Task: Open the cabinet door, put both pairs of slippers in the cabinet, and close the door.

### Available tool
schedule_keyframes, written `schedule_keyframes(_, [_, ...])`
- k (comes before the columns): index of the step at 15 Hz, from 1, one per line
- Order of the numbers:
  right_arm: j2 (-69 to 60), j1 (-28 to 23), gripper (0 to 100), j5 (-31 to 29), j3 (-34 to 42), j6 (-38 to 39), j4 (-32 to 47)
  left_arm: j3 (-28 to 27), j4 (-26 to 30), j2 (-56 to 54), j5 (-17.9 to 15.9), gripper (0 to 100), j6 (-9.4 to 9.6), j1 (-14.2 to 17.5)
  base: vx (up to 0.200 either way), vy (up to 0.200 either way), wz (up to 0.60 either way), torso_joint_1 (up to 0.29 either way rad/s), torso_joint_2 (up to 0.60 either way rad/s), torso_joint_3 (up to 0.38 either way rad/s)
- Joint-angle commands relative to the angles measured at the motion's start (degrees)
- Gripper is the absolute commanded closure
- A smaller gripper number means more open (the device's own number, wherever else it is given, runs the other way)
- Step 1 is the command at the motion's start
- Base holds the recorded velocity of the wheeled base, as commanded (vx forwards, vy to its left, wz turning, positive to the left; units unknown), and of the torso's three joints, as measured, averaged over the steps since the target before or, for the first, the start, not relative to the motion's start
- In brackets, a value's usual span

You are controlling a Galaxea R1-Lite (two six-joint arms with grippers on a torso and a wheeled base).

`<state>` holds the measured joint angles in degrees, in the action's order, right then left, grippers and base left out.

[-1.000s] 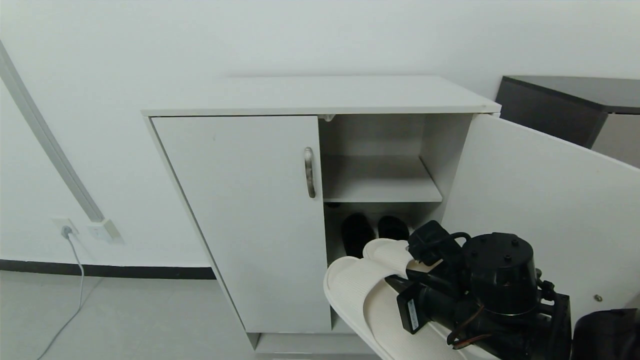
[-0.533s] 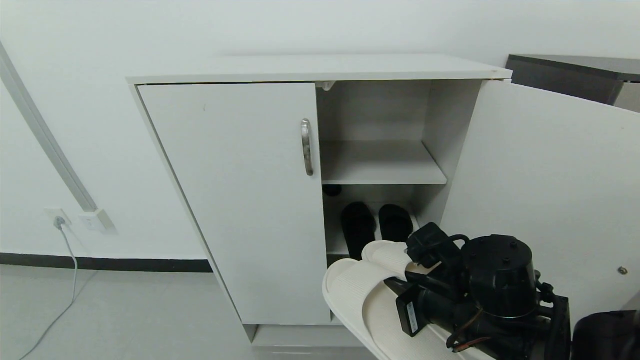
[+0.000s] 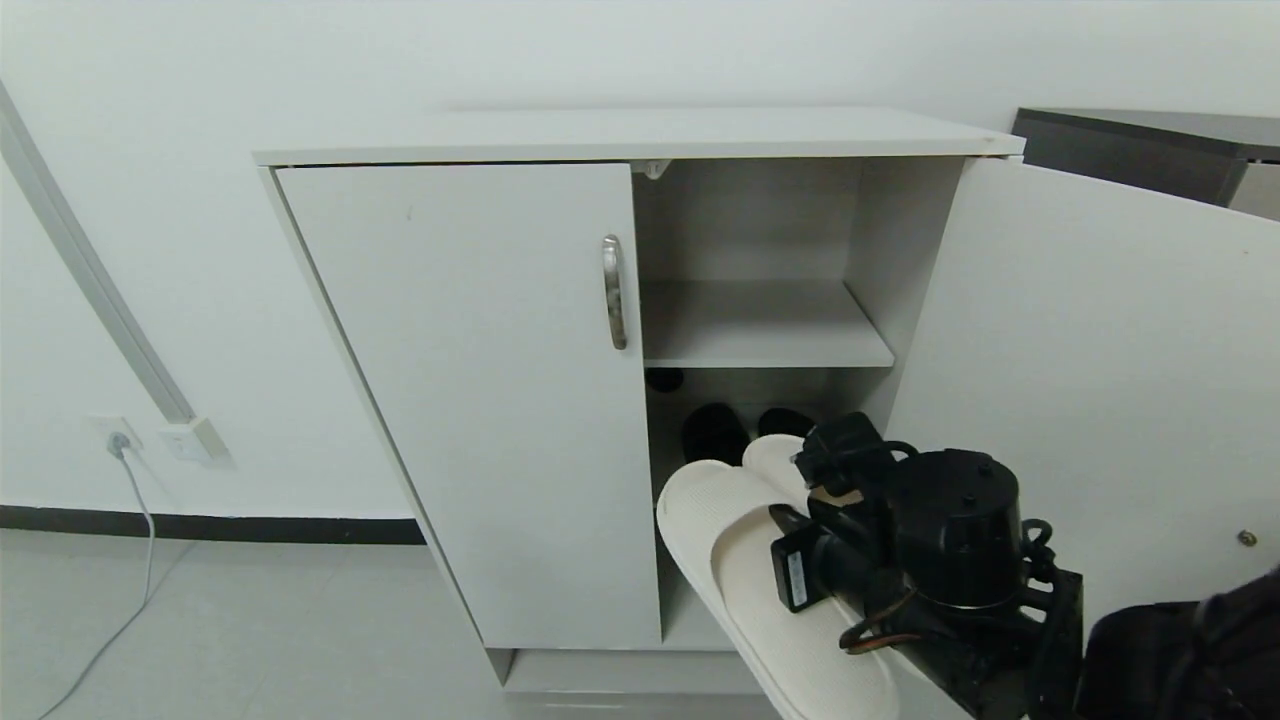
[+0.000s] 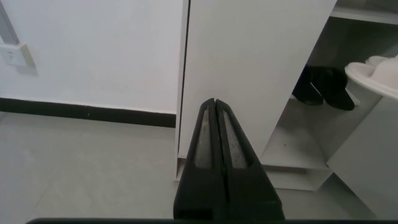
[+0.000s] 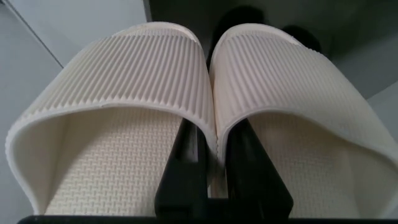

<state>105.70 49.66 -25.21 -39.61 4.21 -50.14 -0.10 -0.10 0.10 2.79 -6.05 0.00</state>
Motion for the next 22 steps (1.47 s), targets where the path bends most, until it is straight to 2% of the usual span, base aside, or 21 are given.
schedule_keyframes(1, [2.84,2.54,100,-3.97,-10.14,4.58,10.94,0.01,0.01,-0.01,0.02,100,-0.02,0.0,0.0,0.0,0.0,0.0,0.0,0.0])
schedule_keyframes(2, [2.84,3.25,100,-8.01,-16.29,9.24,19.47,0.01,0.01,-0.01,0.02,100,-0.02,0.0,0.0,0.0,0.0,0.0,0.0,0.0])
schedule_keyframes(4, [3.54,3.51,100,-13.73,-25.17,15.39,31.07,0.01,0.01,-0.01,0.02,100,-0.02,0.0,0.0,0.0,0.0,0.0,0.0,0.0])
schedule_keyframes(6, [3.46,3.95,100,-15.04,-32.46,18.12,38.8,0.01,0.01,-0.01,0.02,100,-0.02,0.0,0.0,0.0,0.0,0.0,0.0,0.0])
schedule_keyframes(9, [3.37,3.95,100,-19.35,-36.95,15.75,40.3,0.01,0.01,-0.01,0.02,100,-0.02,0.0,0.0,0.0,0.0,0.0,0.0,0.0])
schedule_keyframes(13, [3.46,3.07,100,-19.97,-38.44,11.97,39.77,0.01,0.01,-0.01,0.02,100,-0.02,0.0,0.0,0.0,0.0,0.0,0.0,0.0])
schedule_keyframes(18, [5.21,0.26,100,-21.81,-41.16,11.35,39.86,0.01,-0.08,-0.01,0.11,100,-0.02,0.0,0.0,0.0,0.0,0.0,0.0,0.0])
schedule_keyframes(22, [5.65,0.17,100,-21.81,-41.08,11.53,39.77,0.01,0.01,-0.01,0.02,100,-0.02,0.0,0.0,0.0,0.0,0.0,0.0,0.0])
